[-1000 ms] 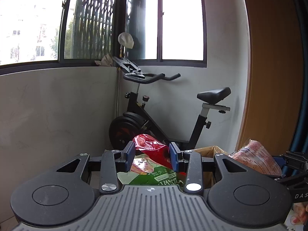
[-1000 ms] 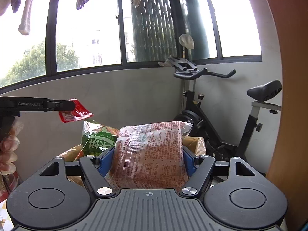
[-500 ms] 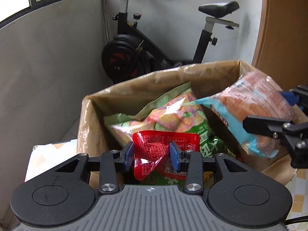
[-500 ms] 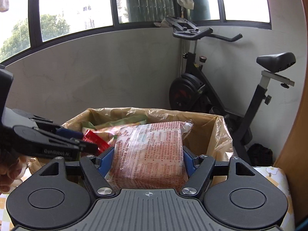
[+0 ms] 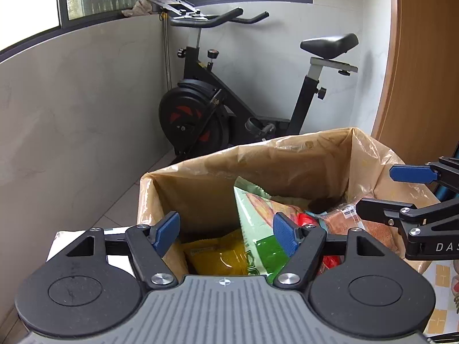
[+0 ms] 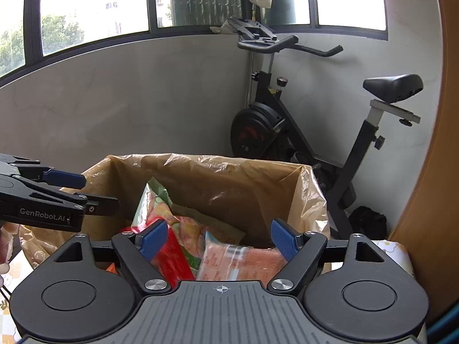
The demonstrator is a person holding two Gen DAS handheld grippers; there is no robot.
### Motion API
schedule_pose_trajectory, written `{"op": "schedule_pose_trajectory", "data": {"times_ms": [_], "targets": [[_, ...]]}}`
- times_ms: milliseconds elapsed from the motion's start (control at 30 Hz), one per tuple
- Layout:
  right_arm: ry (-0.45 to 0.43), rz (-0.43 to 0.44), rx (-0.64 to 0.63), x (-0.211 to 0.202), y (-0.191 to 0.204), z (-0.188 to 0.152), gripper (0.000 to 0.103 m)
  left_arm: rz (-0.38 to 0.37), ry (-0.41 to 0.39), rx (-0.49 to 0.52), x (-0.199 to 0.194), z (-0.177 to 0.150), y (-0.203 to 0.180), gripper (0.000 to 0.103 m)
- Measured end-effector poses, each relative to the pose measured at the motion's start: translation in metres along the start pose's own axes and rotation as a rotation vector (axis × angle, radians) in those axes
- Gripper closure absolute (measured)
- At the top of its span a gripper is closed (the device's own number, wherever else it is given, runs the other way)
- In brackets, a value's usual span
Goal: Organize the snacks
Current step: 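Open both tools to drop the red packet and brown pack into the box, then move the left tool to the green corn-chip bag while the right tool approaches the small red-brown packet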
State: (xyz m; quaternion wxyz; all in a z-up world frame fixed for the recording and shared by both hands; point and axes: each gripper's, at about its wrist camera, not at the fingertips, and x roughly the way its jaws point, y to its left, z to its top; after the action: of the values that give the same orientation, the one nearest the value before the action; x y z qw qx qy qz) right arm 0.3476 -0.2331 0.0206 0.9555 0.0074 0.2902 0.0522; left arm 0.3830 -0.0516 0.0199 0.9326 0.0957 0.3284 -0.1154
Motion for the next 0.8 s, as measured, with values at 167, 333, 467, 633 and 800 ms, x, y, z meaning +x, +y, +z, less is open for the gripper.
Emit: {"op": "schedule_pose_trajectory", "data": {"times_ms": [167,333,467,633,800], "targets": [[-0.047,0.032,-0.018,-0.03,0.0,-0.002,0.027,0.025,-0.062,0.007,-0.029,-0.006,-0.003,0.028],[-0.068,0.054,-0.013,-0.054,0.0,-0.01,0.026,0.045,-0.123,-0.058,-0.07,-0.024,0.007,0.024],[-0.095,0.084,0.011,-0.075,0.002,-0.022,0.026,0.058,-0.142,-0.088,-0.094,-0.043,0.014,0.024],[-0.119,0.116,-0.01,-0.095,0.013,-0.044,0.026,0.085,-0.144,-0.115,-0.115,-0.072,0.023,0.024],[-0.143,0.151,-0.017,-0.113,0.021,-0.069,0.026,0.095,-0.144,-0.17,-0.134,-0.102,0.033,0.024]]}}
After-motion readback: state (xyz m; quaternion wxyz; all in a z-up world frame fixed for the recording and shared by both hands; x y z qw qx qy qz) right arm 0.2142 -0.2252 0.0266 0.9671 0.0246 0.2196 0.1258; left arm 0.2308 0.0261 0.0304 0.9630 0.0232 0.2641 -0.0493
